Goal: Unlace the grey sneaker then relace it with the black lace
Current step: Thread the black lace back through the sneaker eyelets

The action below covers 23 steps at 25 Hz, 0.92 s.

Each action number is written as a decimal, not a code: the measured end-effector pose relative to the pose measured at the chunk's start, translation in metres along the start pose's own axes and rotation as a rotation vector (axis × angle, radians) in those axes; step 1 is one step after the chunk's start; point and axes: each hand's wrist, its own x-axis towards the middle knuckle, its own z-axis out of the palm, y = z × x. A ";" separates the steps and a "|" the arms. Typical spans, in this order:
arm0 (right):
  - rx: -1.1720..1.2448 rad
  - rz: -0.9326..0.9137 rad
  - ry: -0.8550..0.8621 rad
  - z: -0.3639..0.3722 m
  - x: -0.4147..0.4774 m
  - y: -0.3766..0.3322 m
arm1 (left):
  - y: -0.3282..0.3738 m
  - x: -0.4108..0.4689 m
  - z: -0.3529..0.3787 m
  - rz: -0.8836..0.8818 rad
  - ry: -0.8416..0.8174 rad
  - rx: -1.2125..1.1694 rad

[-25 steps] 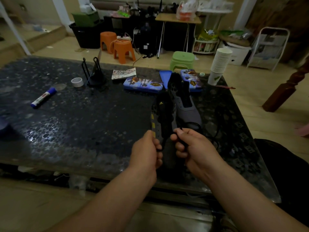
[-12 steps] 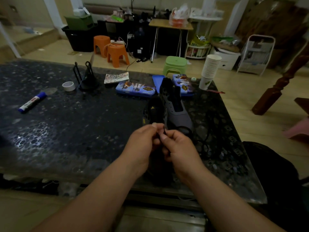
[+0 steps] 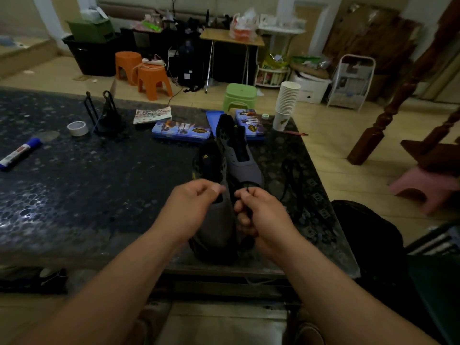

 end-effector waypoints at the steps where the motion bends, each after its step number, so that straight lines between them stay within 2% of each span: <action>1: -0.038 -0.016 -0.056 0.001 -0.002 -0.002 | -0.003 -0.007 0.000 0.035 -0.058 0.109; 3: -0.225 -0.075 -0.123 0.009 -0.003 0.002 | -0.013 -0.016 -0.004 0.025 -0.125 0.264; 4: -0.307 -0.101 -0.103 0.010 0.001 0.005 | -0.020 -0.015 -0.009 0.005 -0.112 0.307; 8: -0.485 -0.183 0.113 -0.005 0.041 0.003 | -0.050 0.005 -0.041 -0.132 0.063 0.395; 13: -0.850 -0.308 -0.081 0.009 0.062 0.001 | -0.064 0.017 -0.043 -0.118 0.016 0.382; 16: -1.032 -0.289 -0.104 0.021 0.068 -0.001 | -0.063 0.024 -0.038 -0.089 -0.001 0.372; 18: -1.066 -0.238 -0.148 0.020 0.068 -0.004 | -0.064 0.027 -0.036 -0.093 -0.021 0.373; 23: -0.972 -0.209 -0.183 0.019 0.068 -0.005 | -0.066 0.030 -0.036 -0.114 -0.079 0.374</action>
